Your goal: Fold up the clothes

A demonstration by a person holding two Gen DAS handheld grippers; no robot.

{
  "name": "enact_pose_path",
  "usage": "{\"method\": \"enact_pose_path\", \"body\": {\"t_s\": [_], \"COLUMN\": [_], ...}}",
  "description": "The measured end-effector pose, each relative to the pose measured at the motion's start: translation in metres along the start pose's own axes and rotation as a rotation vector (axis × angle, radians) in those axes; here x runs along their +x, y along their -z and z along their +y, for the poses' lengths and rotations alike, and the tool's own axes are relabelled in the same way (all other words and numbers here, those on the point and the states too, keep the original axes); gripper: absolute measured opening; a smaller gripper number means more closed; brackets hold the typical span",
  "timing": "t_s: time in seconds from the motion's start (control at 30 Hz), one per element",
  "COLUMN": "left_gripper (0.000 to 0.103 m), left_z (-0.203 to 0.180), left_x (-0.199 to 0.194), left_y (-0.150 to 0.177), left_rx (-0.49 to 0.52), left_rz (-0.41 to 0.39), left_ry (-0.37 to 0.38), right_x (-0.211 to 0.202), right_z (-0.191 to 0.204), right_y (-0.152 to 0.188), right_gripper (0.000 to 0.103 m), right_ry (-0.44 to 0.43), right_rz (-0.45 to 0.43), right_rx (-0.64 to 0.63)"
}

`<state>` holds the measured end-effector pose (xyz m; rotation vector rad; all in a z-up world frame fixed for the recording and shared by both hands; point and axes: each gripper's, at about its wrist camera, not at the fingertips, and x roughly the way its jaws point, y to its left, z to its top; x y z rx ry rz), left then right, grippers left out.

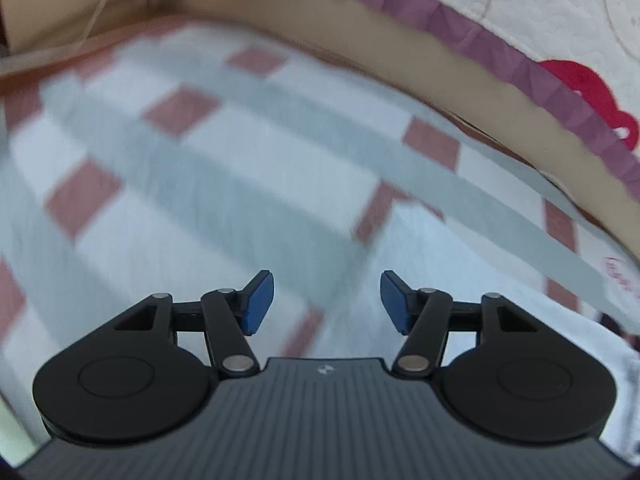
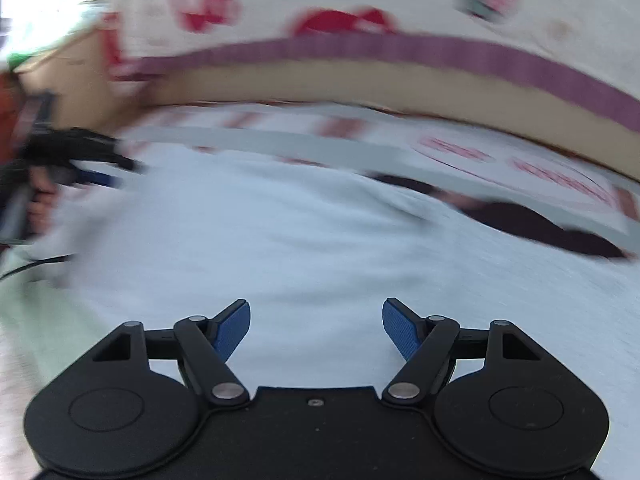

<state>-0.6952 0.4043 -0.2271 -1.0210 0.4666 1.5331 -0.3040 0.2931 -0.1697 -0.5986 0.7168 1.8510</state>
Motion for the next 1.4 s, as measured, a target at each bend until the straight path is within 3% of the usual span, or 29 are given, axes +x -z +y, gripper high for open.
{"method": "enact_pose_path", "body": {"t_s": [0.1,0.2,0.4,0.43,0.53,0.63,0.77,1.0,1.1,1.2,1.4], "left_gripper": [0.062,0.063,0.065,0.065,0.065,0.066,0.068,0.072,0.074,0.074,0.077], "left_z": [0.002,0.008,0.032,0.032,0.018,0.000,-0.019,-0.045,-0.036,-0.026,-0.046], "left_x": [-0.010,-0.022,-0.064,-0.071,-0.084,-0.084,-0.073,-0.071,-0.052,-0.047,-0.053], "left_y": [0.023,0.037,0.062,0.067,0.084,0.098,0.115,0.133,0.143,0.159,0.143], "left_rx": [0.020,0.017,-0.192,-0.220,-0.295,-0.356,-0.464,-0.602,-0.755,-0.932,-0.781], "left_rz": [0.035,0.060,0.126,0.142,0.225,0.287,0.349,0.263,0.292,0.330,0.173], "left_ry": [-0.002,-0.019,0.219,0.262,0.405,0.463,0.484,0.422,0.338,0.368,0.319], "right_x": [0.009,0.026,0.052,0.056,0.068,0.064,0.049,0.034,0.037,0.037,0.032], "right_z": [0.045,0.085,0.127,0.131,0.141,0.136,0.115,0.095,0.084,0.078,0.066], "right_y": [-0.002,0.004,0.019,0.019,0.008,-0.009,-0.017,-0.015,-0.019,-0.020,-0.017], "right_gripper": [0.077,0.073,0.064,0.058,0.008,0.008,0.007,0.006,0.006,0.006,0.007], "right_ry": [-0.114,-0.166,-0.155,-0.149,-0.100,-0.088,-0.149,-0.217,-0.239,-0.248,-0.301], "right_rz": [0.042,0.093,0.153,0.155,0.133,0.083,0.045,0.002,-0.015,-0.031,-0.040], "right_rx": [-0.176,-0.341,-0.544,-0.575,-0.624,-0.511,-0.286,-0.113,-0.044,0.014,0.076]}}
